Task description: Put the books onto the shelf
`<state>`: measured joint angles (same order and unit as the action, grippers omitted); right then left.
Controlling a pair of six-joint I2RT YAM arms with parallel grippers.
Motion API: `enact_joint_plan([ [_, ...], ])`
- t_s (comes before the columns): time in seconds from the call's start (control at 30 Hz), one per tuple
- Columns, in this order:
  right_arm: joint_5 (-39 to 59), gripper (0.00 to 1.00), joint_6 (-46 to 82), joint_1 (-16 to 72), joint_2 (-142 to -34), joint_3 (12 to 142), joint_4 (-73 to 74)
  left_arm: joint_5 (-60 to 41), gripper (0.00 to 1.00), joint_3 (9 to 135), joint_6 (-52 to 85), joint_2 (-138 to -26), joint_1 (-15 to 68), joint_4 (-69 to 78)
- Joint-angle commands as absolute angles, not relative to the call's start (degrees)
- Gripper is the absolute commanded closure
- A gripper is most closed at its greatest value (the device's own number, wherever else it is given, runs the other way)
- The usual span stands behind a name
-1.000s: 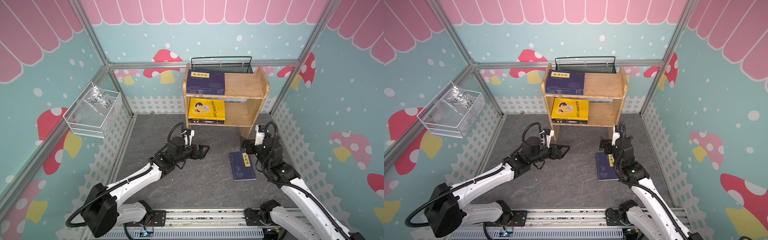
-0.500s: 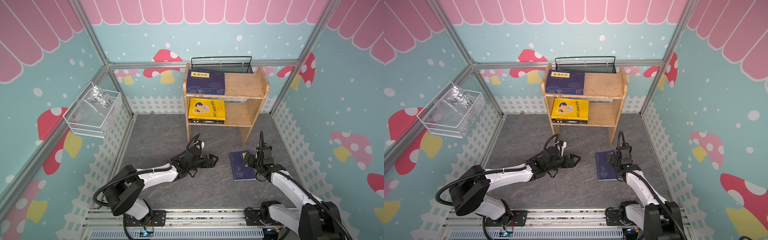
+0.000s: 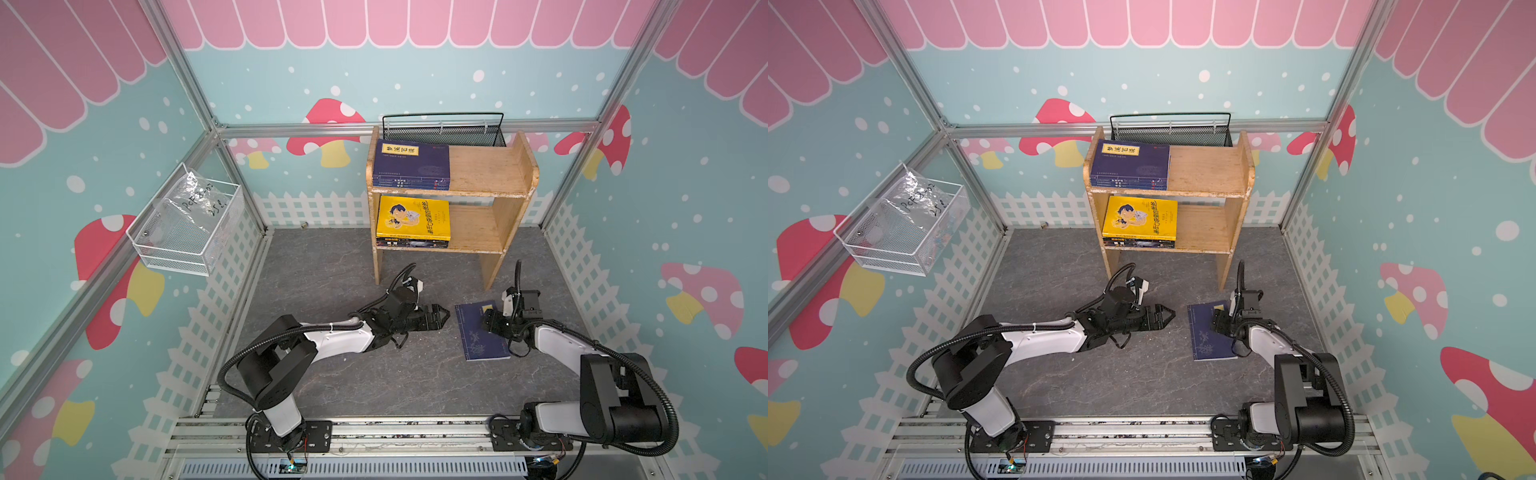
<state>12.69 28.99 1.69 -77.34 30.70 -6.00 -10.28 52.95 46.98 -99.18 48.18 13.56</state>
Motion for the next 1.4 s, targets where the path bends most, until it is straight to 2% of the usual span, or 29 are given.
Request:
enact_joint_plan([
  [0.0,18.6,0.24,32.0,3.8,-75.4,28.8,-4.5,-9.8,0.0,53.6,49.6,-100.8,48.1,13.4],
  [0.3,16.5,0.33,42.7,17.4,-78.9,28.3,0.8,-8.8,0.01,51.4,54.0,-101.3,46.8,9.9],
  [0.47,17.2,0.38,45.3,20.2,-80.0,27.6,3.8,-2.8,0.01,52.5,55.3,-99.5,46.8,-2.0],
  [0.63,17.5,0.4,44.5,20.5,-80.2,27.6,3.4,-2.8,0.01,52.0,56.2,-99.6,46.8,-2.9],
  [0.83,18.0,0.42,45.6,22.7,-81.5,27.3,5.7,-5.2,0.01,52.1,58.8,-102.3,46.8,1.2],
  [0.97,19.3,0.47,47.3,25.0,-83.8,27.2,8.8,-8.2,0.01,51.4,60.4,-103.9,46.8,6.3],
  [1.23,22.4,0.58,48.0,25.8,-89.0,26.1,16.9,-14.9,0.04,44.5,66.9,-99.8,45.2,30.6],
  [1.37,25.0,0.64,47.1,25.8,-92.1,27.3,19.3,-16.1,0.04,43.5,67.2,-96.0,44.9,37.1],
])
